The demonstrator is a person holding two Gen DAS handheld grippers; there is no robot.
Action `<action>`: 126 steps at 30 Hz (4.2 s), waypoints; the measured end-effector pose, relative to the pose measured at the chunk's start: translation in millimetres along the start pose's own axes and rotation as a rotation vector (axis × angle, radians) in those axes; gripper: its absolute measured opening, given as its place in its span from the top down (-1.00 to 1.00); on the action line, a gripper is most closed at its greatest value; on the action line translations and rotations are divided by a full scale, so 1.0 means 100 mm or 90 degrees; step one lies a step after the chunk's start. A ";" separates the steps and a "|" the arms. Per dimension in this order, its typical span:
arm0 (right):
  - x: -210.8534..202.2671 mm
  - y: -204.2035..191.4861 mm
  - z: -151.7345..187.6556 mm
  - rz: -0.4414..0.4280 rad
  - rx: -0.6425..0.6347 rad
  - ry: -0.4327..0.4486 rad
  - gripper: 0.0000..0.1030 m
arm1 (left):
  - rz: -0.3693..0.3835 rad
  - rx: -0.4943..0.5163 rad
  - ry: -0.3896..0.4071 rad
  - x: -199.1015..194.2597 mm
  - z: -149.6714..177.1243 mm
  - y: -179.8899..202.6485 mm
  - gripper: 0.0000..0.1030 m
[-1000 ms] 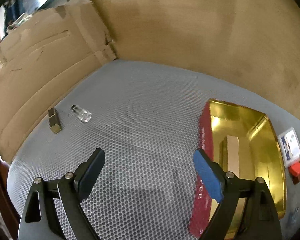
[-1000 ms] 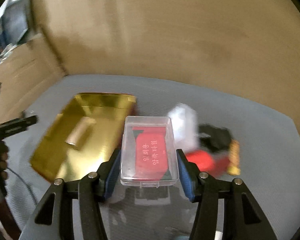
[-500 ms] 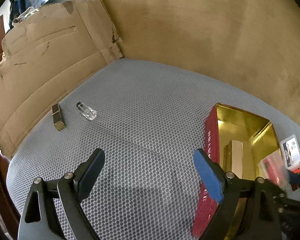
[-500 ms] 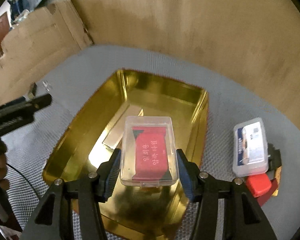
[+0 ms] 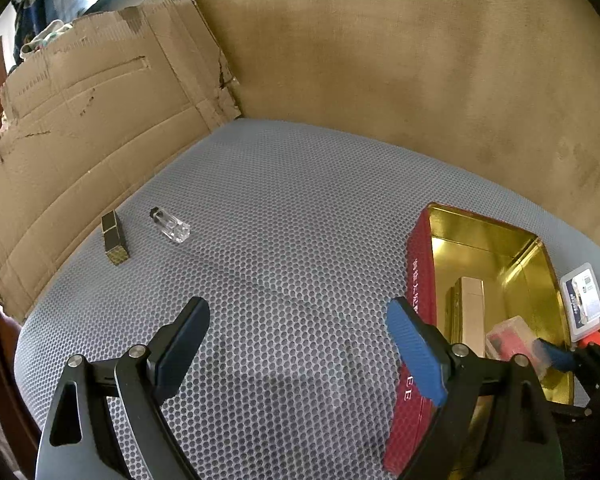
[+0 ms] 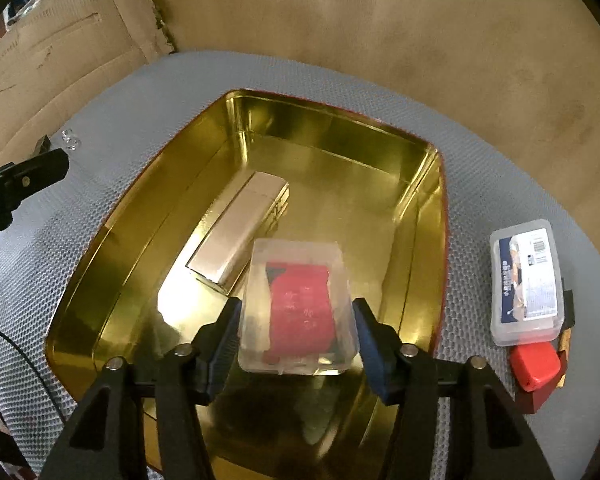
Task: Organize rigid objects
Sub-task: 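Lower the clear box into the gold tin tray and open the right tool, then grasp the plain silver metal tin with the right tool, then grasp the blue dog keychain tin with the left tool while right holds the silver tin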
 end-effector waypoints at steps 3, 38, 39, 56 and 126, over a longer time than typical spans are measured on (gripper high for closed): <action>0.00 -0.03 -0.03 0.007 -0.003 0.011 -0.36 | 0.002 0.000 -0.001 0.00 0.00 0.00 -0.71; -0.57 1.61 2.41 0.071 0.216 -0.009 -0.33 | -0.003 0.139 0.096 -0.27 0.17 0.48 -0.82; -0.53 1.61 2.37 0.069 0.217 -0.002 -0.32 | -0.003 0.141 0.093 -0.26 0.17 0.48 -0.82; -0.31 2.13 1.99 0.066 0.271 0.046 0.32 | 0.033 0.213 0.103 -0.39 0.41 0.82 -0.82; -0.02 3.08 1.69 0.044 0.286 0.096 0.27 | 0.082 0.358 -0.224 0.07 1.30 3.10 0.17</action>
Point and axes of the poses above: each gripper's, at about its wrist camera, not at the fingertips, and x roughly the way its jaws point, y to its right, z to its underside, the point moved 1 cm from there along x, roughly the way its jaws point, and after that the axes turned 15 degrees about -y, right-handed, at the moved point
